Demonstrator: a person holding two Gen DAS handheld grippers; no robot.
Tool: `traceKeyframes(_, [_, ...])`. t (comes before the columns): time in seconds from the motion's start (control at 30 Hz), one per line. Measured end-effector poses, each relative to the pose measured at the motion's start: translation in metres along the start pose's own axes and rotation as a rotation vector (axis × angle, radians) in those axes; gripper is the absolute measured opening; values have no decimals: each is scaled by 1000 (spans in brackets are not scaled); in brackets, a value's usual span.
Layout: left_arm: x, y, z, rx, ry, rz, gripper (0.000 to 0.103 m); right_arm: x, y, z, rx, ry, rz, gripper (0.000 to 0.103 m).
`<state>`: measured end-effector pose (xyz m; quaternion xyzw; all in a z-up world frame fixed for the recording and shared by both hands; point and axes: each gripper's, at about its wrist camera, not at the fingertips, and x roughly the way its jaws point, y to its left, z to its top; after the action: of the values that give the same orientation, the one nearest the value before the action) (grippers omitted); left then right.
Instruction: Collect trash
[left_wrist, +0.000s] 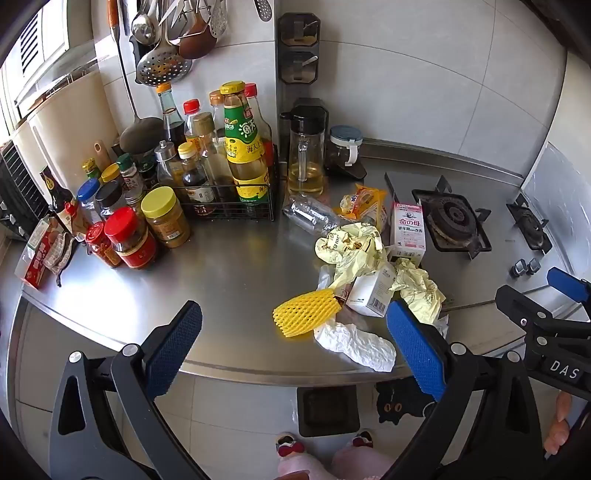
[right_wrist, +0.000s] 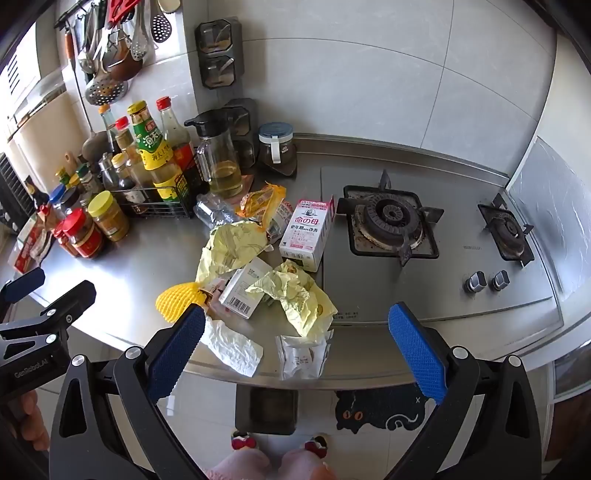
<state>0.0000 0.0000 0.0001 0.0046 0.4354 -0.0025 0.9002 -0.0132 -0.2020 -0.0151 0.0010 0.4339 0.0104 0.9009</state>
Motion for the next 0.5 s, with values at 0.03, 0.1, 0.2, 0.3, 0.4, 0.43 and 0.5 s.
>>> traceKeyframes(0.03, [0, 0, 0, -1, 2, -2, 95, 0, 0, 0, 1, 2, 1, 100])
traceKeyframes(0.1, [0, 0, 0, -1, -1, -4, 95, 0, 0, 1, 2, 1, 1, 100])
traceKeyframes(0.2, [0, 0, 0, 1, -1, -6, 95, -1, 0, 1, 2, -2, 1, 100])
traceKeyframes(0.3, [2, 1, 0, 2, 1, -6, 95, -1, 0, 2, 3, -1, 1, 100])
traceKeyframes(0.4, [-1, 2, 2, 2, -6, -3, 95, -2, -1, 2, 2, -4, 1, 100])
traceKeyframes(0.43, [-1, 2, 3, 2, -5, -4, 95, -2, 0, 2, 2, -4, 2, 100])
traceKeyframes(0.5, [-1, 1, 2, 1, -5, -4, 95, -2, 0, 2, 2, -4, 1, 100])
